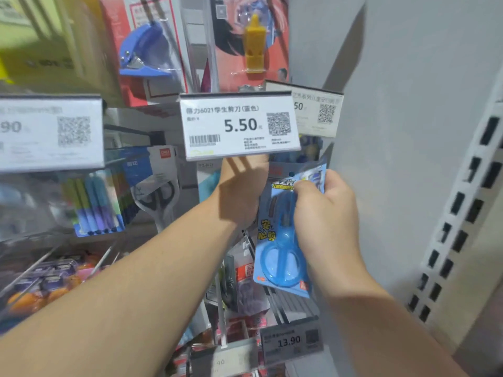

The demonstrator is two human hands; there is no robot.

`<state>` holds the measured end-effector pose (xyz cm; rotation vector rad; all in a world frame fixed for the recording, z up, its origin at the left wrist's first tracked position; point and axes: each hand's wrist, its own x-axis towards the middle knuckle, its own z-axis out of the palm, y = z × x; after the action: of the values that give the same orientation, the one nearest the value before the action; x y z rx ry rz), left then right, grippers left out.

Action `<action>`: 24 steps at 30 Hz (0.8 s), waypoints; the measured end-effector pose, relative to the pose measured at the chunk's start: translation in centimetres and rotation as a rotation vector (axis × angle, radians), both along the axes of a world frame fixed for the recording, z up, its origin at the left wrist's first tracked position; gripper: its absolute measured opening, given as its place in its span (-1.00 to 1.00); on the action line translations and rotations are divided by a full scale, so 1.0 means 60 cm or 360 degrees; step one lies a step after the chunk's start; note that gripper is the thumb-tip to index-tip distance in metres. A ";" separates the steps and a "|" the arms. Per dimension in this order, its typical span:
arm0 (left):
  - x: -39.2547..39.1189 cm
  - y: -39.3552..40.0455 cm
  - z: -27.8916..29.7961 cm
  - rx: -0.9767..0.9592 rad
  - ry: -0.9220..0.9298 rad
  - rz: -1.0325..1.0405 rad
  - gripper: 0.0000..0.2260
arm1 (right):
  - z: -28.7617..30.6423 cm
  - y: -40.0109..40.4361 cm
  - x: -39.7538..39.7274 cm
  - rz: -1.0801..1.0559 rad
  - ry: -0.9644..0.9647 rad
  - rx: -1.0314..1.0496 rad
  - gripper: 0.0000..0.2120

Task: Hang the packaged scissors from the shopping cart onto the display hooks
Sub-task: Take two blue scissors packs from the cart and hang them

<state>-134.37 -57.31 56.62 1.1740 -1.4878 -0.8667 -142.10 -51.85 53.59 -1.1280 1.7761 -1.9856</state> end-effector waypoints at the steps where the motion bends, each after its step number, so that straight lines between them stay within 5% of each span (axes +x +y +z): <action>1: -0.007 0.002 0.004 0.0180 0.0344 -0.0019 -0.70 | 0.001 -0.001 0.000 -0.0007 0.0000 -0.0006 -0.89; 4: -0.029 0.000 0.005 -0.0143 0.0383 -0.0112 -0.90 | 0.003 0.005 0.001 -0.0028 0.0022 -0.0037 -0.89; 7: -0.034 -0.013 0.002 -0.0258 0.0209 0.0030 -0.64 | 0.001 0.013 0.002 -0.0058 0.0095 -0.0073 -0.89; 11: -0.039 -0.014 0.003 -0.0296 0.0166 0.0113 -0.62 | 0.000 0.018 0.009 -0.0064 0.0196 -0.0063 -0.90; 17: -0.043 -0.005 0.018 0.0069 0.0635 0.0077 -0.76 | 0.011 0.032 0.006 -0.0034 0.0289 -0.0146 -0.93; 21: -0.044 0.005 0.027 0.0190 0.0816 -0.0202 -0.42 | 0.029 0.035 -0.001 -0.0012 0.0437 -0.0171 -0.95; 24: -0.042 -0.008 0.017 0.0173 0.0849 -0.0227 -0.55 | 0.044 0.029 -0.002 0.0011 0.0543 -0.0065 -0.93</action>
<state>-136.89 -57.82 57.67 0.8278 -1.1017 -1.2579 -142.22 -50.10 56.25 -1.5621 1.8883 -1.9230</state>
